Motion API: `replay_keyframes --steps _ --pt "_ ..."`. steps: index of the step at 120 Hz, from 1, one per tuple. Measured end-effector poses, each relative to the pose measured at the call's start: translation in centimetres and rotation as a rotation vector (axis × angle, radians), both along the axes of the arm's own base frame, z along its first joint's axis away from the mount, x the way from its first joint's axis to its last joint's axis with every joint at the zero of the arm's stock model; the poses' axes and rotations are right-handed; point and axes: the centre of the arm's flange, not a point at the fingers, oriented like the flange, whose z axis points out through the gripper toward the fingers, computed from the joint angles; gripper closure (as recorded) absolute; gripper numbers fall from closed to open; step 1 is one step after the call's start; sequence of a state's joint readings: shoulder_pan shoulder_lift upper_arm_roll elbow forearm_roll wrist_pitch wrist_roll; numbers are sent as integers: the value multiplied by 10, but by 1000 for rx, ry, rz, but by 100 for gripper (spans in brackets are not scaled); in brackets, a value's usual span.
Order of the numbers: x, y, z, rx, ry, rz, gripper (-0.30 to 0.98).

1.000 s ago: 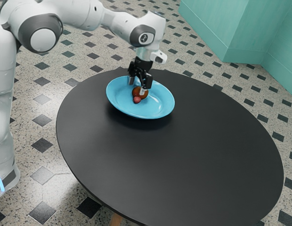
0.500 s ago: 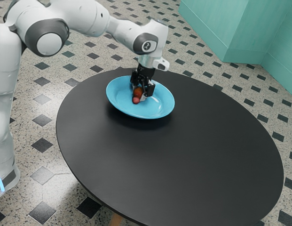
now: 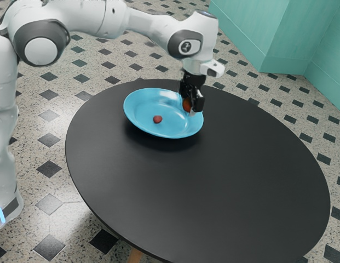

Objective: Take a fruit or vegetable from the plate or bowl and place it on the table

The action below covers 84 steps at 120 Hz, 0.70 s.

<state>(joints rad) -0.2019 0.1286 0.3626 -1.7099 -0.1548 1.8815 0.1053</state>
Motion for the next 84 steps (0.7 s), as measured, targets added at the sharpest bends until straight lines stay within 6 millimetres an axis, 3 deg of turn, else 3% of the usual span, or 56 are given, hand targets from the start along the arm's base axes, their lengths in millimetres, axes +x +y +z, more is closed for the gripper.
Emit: replay_keyframes --steps 14,32,54,68,84 --pt "20 -73 4 -13 -21 -114 43" --pt "46 -120 -12 -24 -18 -178 44" --pt "55 -135 -21 -29 -14 -198 45" --pt "55 -139 -20 -36 -19 -204 21" --pt "57 -138 -19 -36 -33 -203 8"
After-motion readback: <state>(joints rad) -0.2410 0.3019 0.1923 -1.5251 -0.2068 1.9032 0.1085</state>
